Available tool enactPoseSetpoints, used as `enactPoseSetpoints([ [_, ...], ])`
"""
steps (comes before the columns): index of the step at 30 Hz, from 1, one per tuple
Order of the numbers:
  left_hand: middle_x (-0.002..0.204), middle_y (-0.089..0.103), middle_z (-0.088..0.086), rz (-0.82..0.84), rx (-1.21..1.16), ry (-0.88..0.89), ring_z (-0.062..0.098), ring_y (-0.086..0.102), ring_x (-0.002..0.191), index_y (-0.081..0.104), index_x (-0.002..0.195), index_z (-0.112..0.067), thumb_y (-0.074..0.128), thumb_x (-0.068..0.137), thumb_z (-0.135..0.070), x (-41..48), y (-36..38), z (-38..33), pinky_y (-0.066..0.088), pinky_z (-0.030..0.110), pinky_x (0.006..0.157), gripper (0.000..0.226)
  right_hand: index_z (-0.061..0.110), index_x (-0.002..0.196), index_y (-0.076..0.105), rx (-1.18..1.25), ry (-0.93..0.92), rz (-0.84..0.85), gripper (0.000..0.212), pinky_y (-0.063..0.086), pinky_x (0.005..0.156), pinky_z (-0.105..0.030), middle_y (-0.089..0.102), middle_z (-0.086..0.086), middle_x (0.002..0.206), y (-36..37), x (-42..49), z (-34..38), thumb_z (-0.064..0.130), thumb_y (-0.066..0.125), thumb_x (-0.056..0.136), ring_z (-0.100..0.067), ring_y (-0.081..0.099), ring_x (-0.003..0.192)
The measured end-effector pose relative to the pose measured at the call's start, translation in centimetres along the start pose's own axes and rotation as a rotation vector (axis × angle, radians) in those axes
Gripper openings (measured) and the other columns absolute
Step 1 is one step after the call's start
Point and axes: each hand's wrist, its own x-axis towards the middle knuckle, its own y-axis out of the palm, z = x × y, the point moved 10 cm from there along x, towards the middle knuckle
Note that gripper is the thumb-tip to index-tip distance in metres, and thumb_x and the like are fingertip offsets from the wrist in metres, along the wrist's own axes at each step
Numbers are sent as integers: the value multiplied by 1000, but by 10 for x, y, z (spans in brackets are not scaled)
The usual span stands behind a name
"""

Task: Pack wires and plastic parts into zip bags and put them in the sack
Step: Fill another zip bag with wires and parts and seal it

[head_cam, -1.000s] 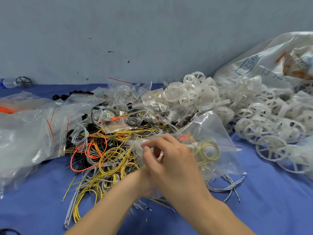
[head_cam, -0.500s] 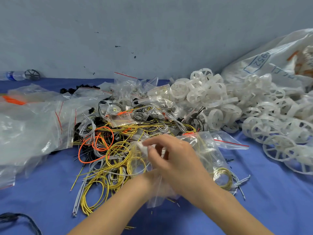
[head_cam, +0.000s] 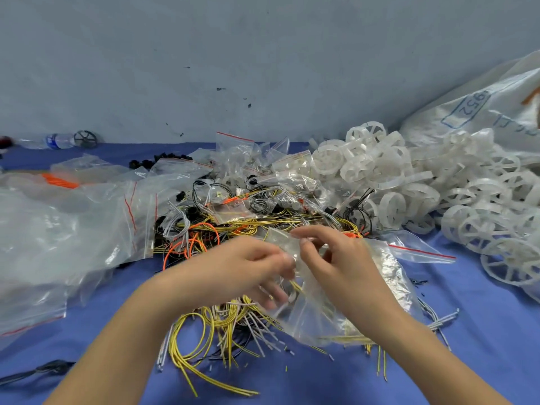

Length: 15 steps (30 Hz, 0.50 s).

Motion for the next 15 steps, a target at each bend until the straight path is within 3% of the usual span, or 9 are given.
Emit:
enactPoseSetpoints([
  [4,87,72,4,-493,-56,24,19,65,59,72,100,-16,56,96,-29,-37,-93,22,53,26,49,22,33,104,68,-8,-19,88,18,35,53,-10,60,21,72,14,-5,3,35,51,98,4,54,61],
  [5,79,70,4,-621,9,-15,16,62,53,72,95,-14,55,97,-27,-49,-113,33,51,27,46,21,34,102,67,-41,-34,104,21,35,54,-12,60,23,72,17,-6,4,41,47,99,4,54,63],
  [7,72,67,4,-809,395,-117,19,63,54,68,86,-13,51,99,-27,-67,-143,48,53,33,53,25,33,95,63,-129,-46,131,32,35,55,-18,57,24,71,21,-8,2,51,37,99,0,54,67],
  [9,71,67,6,-852,705,-175,27,65,66,66,83,-16,48,99,-30,-71,-148,53,51,39,64,28,30,90,61,-186,-43,148,36,40,58,-26,56,19,69,25,-10,-3,52,34,100,-4,54,69],
  [12,67,65,-3,-727,651,-123,15,61,63,64,79,-24,50,98,-35,-57,-129,59,47,32,62,26,35,107,64,-290,-27,181,30,48,70,-26,64,24,92,30,-11,-12,46,37,100,2,57,78],
  [15,67,65,-6,-598,715,-74,4,57,60,63,81,-31,50,98,-38,-41,-108,58,43,26,59,22,40,119,56,-465,-3,276,28,51,76,-30,63,24,110,40,-13,-26,43,34,102,-3,60,94],
])
